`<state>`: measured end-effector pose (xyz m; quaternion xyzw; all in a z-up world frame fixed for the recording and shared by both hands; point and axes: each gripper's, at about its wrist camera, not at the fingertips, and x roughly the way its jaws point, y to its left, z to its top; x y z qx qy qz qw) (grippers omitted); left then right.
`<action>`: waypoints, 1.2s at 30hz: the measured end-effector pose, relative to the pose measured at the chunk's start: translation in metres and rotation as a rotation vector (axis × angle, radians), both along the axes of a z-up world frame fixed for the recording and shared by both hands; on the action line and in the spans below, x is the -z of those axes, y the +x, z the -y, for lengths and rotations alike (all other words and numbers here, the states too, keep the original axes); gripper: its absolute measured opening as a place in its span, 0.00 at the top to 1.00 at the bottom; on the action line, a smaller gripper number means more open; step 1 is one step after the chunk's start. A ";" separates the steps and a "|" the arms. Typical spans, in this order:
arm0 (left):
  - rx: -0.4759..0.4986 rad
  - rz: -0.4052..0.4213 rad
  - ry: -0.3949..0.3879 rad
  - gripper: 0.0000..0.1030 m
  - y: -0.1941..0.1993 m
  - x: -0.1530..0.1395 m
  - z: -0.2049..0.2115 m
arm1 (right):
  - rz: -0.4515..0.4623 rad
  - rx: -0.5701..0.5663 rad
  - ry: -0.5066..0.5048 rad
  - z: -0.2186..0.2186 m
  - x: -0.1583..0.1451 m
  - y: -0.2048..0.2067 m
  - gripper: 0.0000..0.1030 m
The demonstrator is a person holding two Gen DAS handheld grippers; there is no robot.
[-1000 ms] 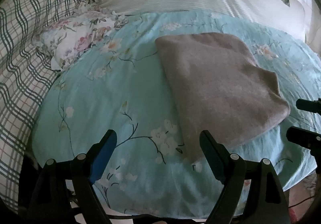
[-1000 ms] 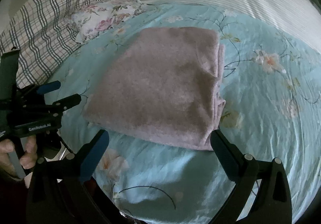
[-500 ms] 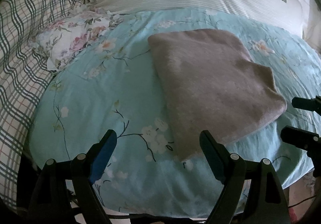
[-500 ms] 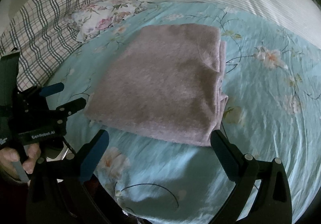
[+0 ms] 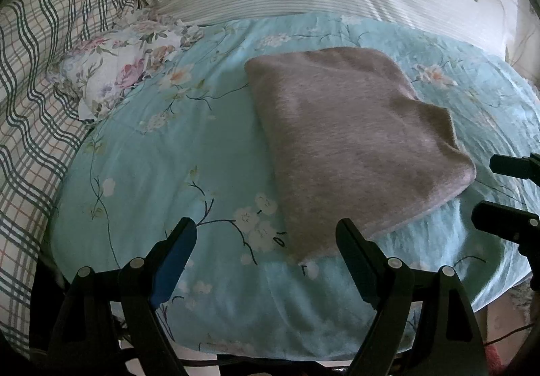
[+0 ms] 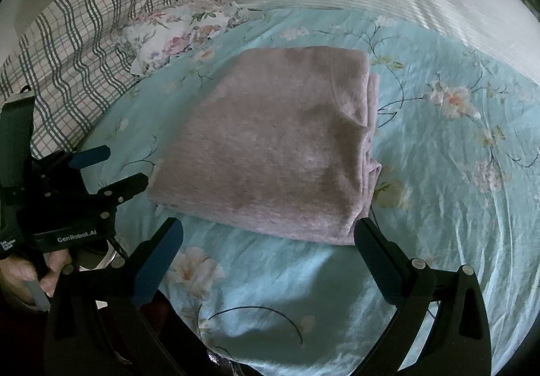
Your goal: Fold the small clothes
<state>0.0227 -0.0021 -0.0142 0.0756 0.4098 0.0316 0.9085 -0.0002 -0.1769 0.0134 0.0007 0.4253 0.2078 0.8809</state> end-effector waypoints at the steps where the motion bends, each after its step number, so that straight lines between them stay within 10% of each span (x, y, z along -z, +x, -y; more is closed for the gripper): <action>1: 0.002 0.002 -0.002 0.17 -0.001 0.000 0.000 | 0.001 -0.002 -0.001 0.000 0.000 0.000 0.02; 36: 0.000 0.027 -0.030 0.17 -0.010 -0.007 0.001 | 0.003 -0.013 0.000 -0.008 -0.003 -0.006 0.02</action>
